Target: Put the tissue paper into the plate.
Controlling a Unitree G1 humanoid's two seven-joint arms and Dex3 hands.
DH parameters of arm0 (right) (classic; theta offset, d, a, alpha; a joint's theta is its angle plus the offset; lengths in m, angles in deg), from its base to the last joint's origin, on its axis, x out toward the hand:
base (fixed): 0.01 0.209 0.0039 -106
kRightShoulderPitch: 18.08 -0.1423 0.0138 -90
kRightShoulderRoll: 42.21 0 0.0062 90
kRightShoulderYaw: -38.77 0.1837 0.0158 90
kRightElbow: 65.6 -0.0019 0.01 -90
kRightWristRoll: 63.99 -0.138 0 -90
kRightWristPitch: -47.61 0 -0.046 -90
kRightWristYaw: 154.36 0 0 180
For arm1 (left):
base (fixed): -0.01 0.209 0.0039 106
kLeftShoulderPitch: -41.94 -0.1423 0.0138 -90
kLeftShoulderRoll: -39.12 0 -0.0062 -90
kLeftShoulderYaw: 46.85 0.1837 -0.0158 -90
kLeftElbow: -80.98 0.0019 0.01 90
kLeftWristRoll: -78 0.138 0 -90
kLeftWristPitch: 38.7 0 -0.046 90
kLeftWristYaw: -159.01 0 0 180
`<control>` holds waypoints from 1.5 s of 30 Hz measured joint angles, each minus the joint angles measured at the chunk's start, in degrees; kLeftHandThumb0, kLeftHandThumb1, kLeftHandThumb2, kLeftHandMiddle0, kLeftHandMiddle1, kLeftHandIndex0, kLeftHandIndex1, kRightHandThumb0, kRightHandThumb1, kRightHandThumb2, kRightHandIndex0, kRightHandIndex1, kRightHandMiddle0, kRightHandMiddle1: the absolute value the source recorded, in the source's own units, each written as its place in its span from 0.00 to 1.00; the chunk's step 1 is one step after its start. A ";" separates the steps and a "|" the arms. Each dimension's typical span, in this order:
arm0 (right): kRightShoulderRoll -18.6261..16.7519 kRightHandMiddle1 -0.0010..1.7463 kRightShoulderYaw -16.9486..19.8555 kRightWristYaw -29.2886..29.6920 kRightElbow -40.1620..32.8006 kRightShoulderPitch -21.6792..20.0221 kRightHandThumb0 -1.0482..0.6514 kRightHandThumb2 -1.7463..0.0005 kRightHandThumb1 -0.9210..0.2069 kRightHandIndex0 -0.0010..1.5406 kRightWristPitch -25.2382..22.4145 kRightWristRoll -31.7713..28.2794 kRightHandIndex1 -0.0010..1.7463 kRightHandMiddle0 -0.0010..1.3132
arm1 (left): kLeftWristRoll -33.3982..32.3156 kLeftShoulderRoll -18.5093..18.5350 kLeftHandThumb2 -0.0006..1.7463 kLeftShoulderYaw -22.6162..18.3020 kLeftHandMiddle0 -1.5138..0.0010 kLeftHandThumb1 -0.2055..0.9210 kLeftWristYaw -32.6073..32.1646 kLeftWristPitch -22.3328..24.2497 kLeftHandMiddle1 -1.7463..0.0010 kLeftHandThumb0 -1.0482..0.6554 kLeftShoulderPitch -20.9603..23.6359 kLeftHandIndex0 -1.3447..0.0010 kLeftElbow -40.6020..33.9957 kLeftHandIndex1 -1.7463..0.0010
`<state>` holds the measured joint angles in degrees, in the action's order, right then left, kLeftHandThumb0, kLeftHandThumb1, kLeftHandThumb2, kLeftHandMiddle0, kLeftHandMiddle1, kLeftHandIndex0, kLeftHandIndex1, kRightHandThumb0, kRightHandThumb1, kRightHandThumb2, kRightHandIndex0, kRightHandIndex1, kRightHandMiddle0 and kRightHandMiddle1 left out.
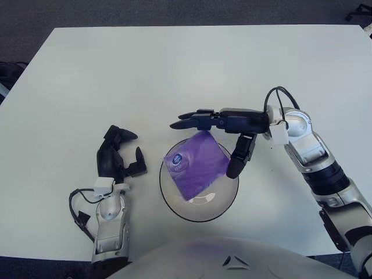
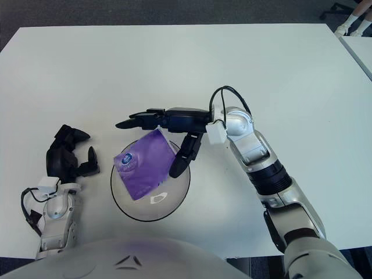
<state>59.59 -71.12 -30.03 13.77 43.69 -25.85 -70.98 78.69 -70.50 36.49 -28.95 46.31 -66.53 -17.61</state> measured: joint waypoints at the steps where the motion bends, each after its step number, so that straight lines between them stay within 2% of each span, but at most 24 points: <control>1: 0.01 0.00 0.07 -0.32 -0.01 -0.18 0.13 0.69 0.35 0.00 -0.20 -0.39 0.00 0.00 | 0.00 0.00 0.92 0.01 0.48 0.25 0.00 0.12 0.00 0.61 0.00 0.58 -0.07 0.01; 3: 0.01 0.00 0.22 -0.80 -0.08 -0.41 0.13 0.65 0.39 0.00 -0.33 -0.72 0.00 0.00 | 0.00 -0.01 0.92 0.02 0.48 0.25 0.00 0.29 0.00 0.61 0.00 0.58 -0.18 0.01; 7: 0.07 0.00 0.40 -1.73 -0.18 -0.65 0.14 0.62 0.42 0.00 -0.62 -1.06 0.00 0.00 | -0.01 -0.04 0.92 0.01 0.48 0.25 0.00 0.36 0.00 0.61 0.00 0.59 -0.23 0.00; 15: 0.33 0.00 0.70 -3.19 -0.20 -0.83 0.12 0.62 0.37 0.00 -1.65 -1.38 0.00 0.00 | 0.01 -0.16 0.90 -0.07 0.49 0.28 -0.02 0.46 0.00 0.61 0.01 0.61 -0.24 0.00; 22: 0.33 0.00 1.53 -3.94 -0.20 -1.37 0.17 0.60 0.40 0.00 -2.47 -2.12 0.00 0.00 | 0.05 -0.17 0.91 -0.09 0.48 0.26 -0.02 0.45 0.00 0.61 0.04 0.59 -0.24 0.00; 27: -0.06 0.00 3.22 -3.28 -0.23 -1.42 0.18 0.59 0.37 0.00 -2.33 -3.49 0.00 0.00 | 0.04 -0.12 0.92 -0.09 0.48 0.25 -0.02 0.45 0.00 0.61 0.06 0.58 -0.18 0.01; 32: -1.50 0.00 4.92 -0.93 -0.25 -0.56 0.15 0.65 0.22 0.00 -1.40 -3.83 0.00 0.00 | -0.28 0.04 0.93 -0.20 0.46 0.23 0.05 0.37 0.00 0.61 0.28 0.56 0.07 0.02; 34: -3.01 0.00 5.90 1.43 0.21 0.51 0.14 0.60 0.09 0.00 -0.13 -3.79 0.00 0.00 | -0.47 0.11 0.93 -0.28 0.46 0.22 0.12 0.26 0.00 0.61 0.32 0.55 0.15 0.04; 37: -5.42 0.00 8.17 6.07 2.86 1.74 0.14 0.53 0.03 0.02 2.48 -3.06 0.01 0.00 | -0.61 0.27 0.93 -0.32 0.45 0.22 0.43 0.02 0.00 0.61 0.39 0.54 0.32 0.04; 38: -5.82 0.05 8.99 7.51 3.81 1.96 0.15 0.51 0.02 0.04 3.03 -2.72 0.04 0.00 | -0.66 0.33 0.93 -0.32 0.45 0.21 0.52 -0.10 0.00 0.61 0.41 0.54 0.37 0.04; 39: -6.09 0.20 9.91 9.10 4.70 2.16 0.17 0.49 0.02 0.05 3.93 -1.57 0.16 0.00 | -0.69 0.36 0.93 -0.31 0.45 0.21 0.64 -0.21 0.00 0.61 0.41 0.54 0.41 0.04; 40: -6.16 0.30 10.78 10.83 5.13 2.47 0.18 0.47 0.01 0.04 4.94 -0.23 0.27 0.00 | -0.72 0.39 0.94 -0.30 0.45 0.21 0.76 -0.29 0.00 0.61 0.42 0.54 0.44 0.04; 43: -6.23 0.50 13.91 16.69 5.59 3.94 0.22 0.44 0.00 0.03 7.44 4.00 0.44 0.00 | -0.87 0.52 0.94 -0.31 0.45 0.21 1.03 -0.52 0.00 0.61 0.41 0.54 0.49 0.04; 45: -7.05 0.59 15.60 20.76 5.42 5.61 0.25 0.42 0.00 0.03 8.43 5.46 0.49 0.00 | -1.08 0.58 0.94 -0.35 0.45 0.21 1.11 -0.59 0.00 0.61 0.40 0.53 0.54 0.04</control>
<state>52.54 -55.52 -9.27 19.19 49.30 -17.42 -65.52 77.61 -69.92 36.14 -27.84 45.73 -66.13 -17.07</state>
